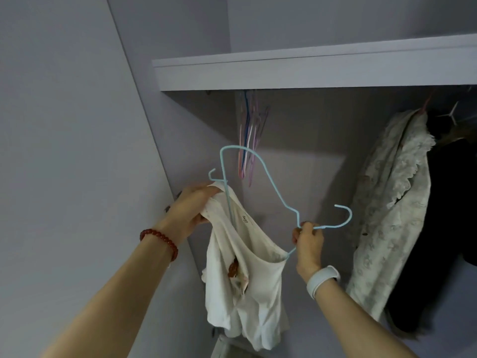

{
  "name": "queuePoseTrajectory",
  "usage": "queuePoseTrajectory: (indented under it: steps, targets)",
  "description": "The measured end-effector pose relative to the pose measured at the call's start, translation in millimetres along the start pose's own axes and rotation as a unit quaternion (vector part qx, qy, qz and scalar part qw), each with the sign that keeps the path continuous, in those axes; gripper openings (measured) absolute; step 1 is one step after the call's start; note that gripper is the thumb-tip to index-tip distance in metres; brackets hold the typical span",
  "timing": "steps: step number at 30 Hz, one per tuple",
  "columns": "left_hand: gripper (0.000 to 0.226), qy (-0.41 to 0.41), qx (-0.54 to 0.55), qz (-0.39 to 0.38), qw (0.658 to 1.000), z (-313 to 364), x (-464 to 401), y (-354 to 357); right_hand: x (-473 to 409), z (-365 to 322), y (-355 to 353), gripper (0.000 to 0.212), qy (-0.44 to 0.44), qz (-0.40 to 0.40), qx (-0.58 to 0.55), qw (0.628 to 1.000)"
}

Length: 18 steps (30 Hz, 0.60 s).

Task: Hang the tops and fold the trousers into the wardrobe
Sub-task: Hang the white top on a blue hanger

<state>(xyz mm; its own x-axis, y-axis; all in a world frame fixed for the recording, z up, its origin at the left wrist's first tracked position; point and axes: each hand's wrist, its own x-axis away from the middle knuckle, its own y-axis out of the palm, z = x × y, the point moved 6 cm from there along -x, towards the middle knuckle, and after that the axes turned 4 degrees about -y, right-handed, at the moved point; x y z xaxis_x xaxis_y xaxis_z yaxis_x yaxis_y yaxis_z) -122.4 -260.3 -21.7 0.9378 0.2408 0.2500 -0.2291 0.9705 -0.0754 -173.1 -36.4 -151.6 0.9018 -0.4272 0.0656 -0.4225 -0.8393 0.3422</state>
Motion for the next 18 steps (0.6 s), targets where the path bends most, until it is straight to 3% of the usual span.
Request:
queuePoseTrajectory:
  steps: [5,10,13,16,18]
  targets:
    - [0.021,-0.029,0.086,-0.027,0.995,1,1,18,-2,-22,34,0.030,-0.007,0.016,-0.092,0.996]
    - [0.015,0.041,0.096,0.005,0.995,36,2,3,-2,-5,22,0.030,-0.043,-0.008,-0.006,0.999]
    - [0.025,0.085,-0.043,0.080,0.992,34,2,-24,-16,-15,7,0.024,-0.073,-0.040,0.086,0.993]
    - [0.026,0.104,-0.234,0.161,0.953,19,-4,-53,-27,-61,11,0.020,-0.196,-0.071,0.178,0.962]
    - [0.019,0.086,-0.301,0.182,0.932,12,-7,-64,-23,-91,22,0.012,-0.265,-0.091,0.211,0.936]
